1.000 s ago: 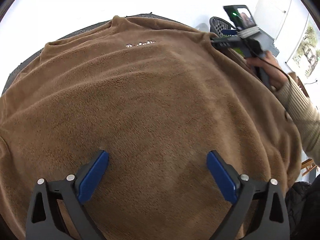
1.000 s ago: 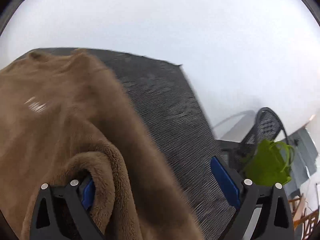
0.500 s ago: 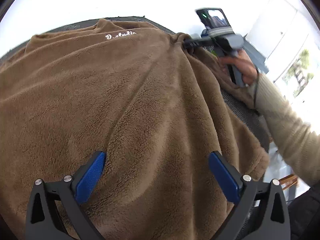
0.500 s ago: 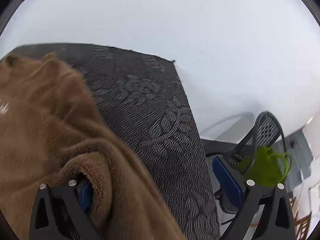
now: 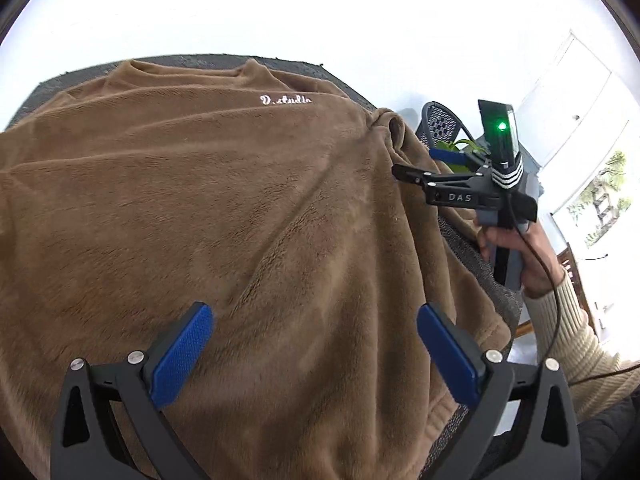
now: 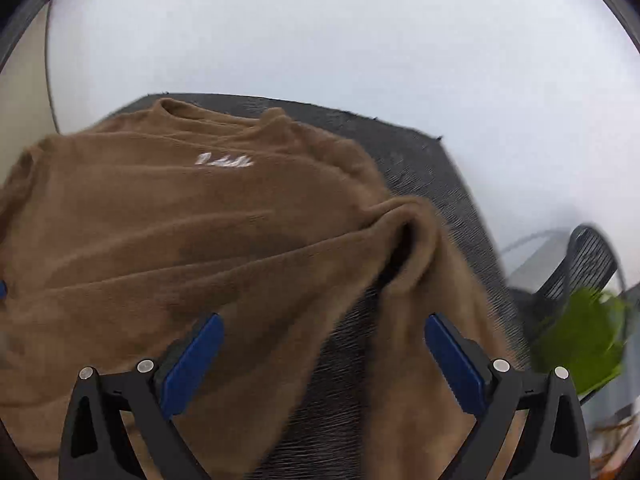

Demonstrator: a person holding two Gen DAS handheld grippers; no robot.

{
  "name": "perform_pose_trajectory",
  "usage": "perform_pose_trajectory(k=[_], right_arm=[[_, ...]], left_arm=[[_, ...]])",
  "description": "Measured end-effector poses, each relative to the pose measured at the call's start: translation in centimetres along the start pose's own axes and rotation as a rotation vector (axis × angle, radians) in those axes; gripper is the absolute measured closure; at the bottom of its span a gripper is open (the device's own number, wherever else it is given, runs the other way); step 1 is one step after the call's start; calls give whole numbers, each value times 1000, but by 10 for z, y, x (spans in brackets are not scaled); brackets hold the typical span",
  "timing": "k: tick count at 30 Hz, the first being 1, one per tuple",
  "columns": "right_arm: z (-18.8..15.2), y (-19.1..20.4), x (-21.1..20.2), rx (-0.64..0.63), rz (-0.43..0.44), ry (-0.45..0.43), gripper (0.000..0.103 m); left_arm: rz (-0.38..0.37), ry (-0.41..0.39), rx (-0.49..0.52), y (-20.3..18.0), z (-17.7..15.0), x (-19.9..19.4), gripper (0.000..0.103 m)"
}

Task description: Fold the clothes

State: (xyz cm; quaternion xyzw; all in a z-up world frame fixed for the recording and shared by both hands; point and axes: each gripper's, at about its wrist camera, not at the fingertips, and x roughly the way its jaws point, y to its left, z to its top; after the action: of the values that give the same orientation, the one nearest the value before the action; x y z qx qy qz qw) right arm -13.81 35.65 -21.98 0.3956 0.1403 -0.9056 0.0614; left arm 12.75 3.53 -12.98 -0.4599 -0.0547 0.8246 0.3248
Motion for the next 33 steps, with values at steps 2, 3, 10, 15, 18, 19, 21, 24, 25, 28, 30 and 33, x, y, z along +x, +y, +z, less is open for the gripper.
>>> perform_pose_trajectory(k=[2,3,10,15,18,19,21,24,25,28,30,33], right_arm=[[-6,8,3,46,36,12,1],[-9,11,4,72,53,20,1],[-17,10,19,135,91,83,1],[-17,14,26,139,114,108,1],[-17,14,27,141,118,110,1],[-17,14,27,141,119,110,1],[-16,14,28,142,121,111,1],[-16,13,29,143,123,112,1],[-16,13,30,143,124,112,1],[-15,13,31,144,126,113,1],[-15,13,32,144,128,114,1],[-15,12,32,145,131,115,1]], left_arm=[[32,-14,11,-1,-6,-8,1],[50,-21,17,0,-8,-11,1],[167,-72,40,6,-25,-30,0],[189,-80,-10,19,-36,-34,0],[195,-81,-38,26,-41,-35,1],[196,-82,-46,28,-43,-36,0],[199,-92,-54,31,-45,-38,0],[199,-104,-64,33,-46,-44,0],[201,-104,-60,33,-46,-45,0],[225,-93,-37,31,-46,-46,0],[252,-82,-8,28,-48,-47,1],[297,-80,41,25,-53,-55,1]])
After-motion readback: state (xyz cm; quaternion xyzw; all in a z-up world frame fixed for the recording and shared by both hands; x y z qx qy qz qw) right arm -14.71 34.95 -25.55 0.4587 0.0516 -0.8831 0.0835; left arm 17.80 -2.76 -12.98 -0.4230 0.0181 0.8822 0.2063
